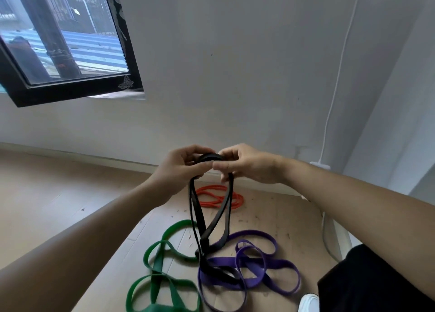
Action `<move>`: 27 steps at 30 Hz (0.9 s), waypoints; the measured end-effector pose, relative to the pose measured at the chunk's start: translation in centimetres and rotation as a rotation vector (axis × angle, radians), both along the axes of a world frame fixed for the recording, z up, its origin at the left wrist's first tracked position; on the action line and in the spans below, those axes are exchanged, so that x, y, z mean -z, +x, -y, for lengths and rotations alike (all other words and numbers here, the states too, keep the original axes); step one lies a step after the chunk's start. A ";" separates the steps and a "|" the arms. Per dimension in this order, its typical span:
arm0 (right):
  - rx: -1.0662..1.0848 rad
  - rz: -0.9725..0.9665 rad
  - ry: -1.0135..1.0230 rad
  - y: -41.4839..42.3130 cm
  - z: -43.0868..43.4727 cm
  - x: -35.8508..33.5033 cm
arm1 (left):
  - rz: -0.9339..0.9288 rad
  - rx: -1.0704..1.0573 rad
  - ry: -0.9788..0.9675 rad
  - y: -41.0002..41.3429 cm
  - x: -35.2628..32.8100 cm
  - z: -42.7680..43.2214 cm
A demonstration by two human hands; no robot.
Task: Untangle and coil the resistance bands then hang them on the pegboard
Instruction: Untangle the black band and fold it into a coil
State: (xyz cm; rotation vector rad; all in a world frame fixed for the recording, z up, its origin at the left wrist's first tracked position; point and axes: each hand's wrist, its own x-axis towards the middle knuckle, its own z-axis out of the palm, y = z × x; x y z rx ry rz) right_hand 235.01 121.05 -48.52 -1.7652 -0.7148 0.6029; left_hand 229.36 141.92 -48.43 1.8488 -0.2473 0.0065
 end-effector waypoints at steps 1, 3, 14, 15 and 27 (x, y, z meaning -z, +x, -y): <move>0.032 0.029 0.027 0.0 0.0 -0.3 | -0.002 0.011 0.021 0.0 0.0 -0.3; 0.069 0.117 0.058 -0.2 0.0 -0.8 | -0.011 0.041 0.061 -0.1 0.1 -0.9; 0.268 0.240 0.279 -0.4 1.1 -3.2 | -0.054 0.106 0.129 0.2 0.9 -1.1; 0.271 0.229 0.302 -0.4 1.2 -3.4 | -0.052 0.113 0.148 0.2 1.0 -0.9; 0.381 0.025 0.373 2.0 5.4 -2.7 | -0.078 0.093 0.080 0.0 -0.4 -3.2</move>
